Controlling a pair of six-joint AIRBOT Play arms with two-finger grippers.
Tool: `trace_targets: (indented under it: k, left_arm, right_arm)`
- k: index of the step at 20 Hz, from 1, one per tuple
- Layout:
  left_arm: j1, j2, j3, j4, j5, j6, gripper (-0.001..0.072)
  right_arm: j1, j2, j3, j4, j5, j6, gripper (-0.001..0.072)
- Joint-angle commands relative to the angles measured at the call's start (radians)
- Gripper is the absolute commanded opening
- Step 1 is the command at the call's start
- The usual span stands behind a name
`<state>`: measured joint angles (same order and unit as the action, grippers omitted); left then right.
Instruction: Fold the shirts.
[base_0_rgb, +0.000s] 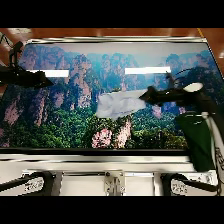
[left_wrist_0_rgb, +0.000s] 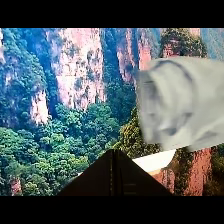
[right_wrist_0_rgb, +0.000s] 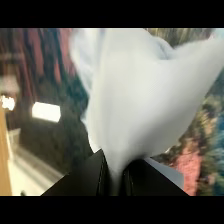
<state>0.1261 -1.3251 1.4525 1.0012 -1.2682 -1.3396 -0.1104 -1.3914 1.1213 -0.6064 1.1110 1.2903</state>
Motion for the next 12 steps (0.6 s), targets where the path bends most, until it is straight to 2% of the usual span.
trace_targets:
  k: [1,3,6,8,10,12]
  left_arm:
    - [-0.001,0.004,0.000,0.002,-0.001,0.000,0.0036]
    - [-0.001,0.004,0.000,0.002,-0.001,0.010,0.0036]
    - [-0.001,0.005,0.000,0.002,-0.001,0.020,0.0036]
    - [-0.001,0.008,0.000,0.002,-0.002,0.023,0.0036]
    - [-0.001,0.016,0.000,0.002,-0.008,0.038,0.0036]
    - [-0.001,0.024,0.000,0.002,-0.030,0.049,0.0036]
  right_arm:
    - [-0.238,0.185,0.129,-0.189,0.124,0.159,0.0067]
    - [-0.386,0.272,0.166,-0.262,0.217,0.194,0.0067]
    - [-0.573,0.364,0.169,-0.361,0.351,0.195,0.0068]
    - [-0.665,0.385,0.169,-0.487,0.430,0.174,0.0068]
    - [-0.738,0.387,0.169,-0.647,0.451,0.169,0.0068]
    - [-0.792,0.386,0.168,-0.738,0.428,0.177,0.0067]
